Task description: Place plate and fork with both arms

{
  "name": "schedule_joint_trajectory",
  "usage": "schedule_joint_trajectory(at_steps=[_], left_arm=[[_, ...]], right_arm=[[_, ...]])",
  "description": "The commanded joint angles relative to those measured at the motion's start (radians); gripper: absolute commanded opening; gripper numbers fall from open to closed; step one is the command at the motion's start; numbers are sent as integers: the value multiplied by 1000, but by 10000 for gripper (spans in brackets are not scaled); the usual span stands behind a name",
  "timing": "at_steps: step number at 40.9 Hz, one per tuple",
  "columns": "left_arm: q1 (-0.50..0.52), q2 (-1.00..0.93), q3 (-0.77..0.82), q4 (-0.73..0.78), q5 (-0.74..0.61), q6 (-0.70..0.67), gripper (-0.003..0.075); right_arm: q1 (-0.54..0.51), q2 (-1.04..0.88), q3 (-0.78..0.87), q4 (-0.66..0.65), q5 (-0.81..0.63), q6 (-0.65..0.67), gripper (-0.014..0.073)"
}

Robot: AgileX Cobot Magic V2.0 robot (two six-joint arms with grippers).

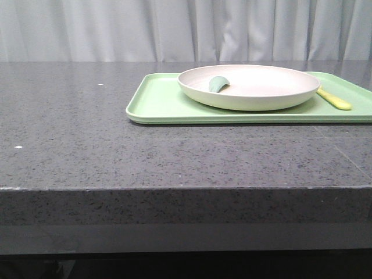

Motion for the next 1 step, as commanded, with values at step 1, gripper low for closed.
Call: schedule_joint_trajectory(at_steps=[1], left_arm=[[1, -20, 0, -1, -77, 0, -18]], right_arm=[[1, -17, -4, -11, -75, -12, -69]])
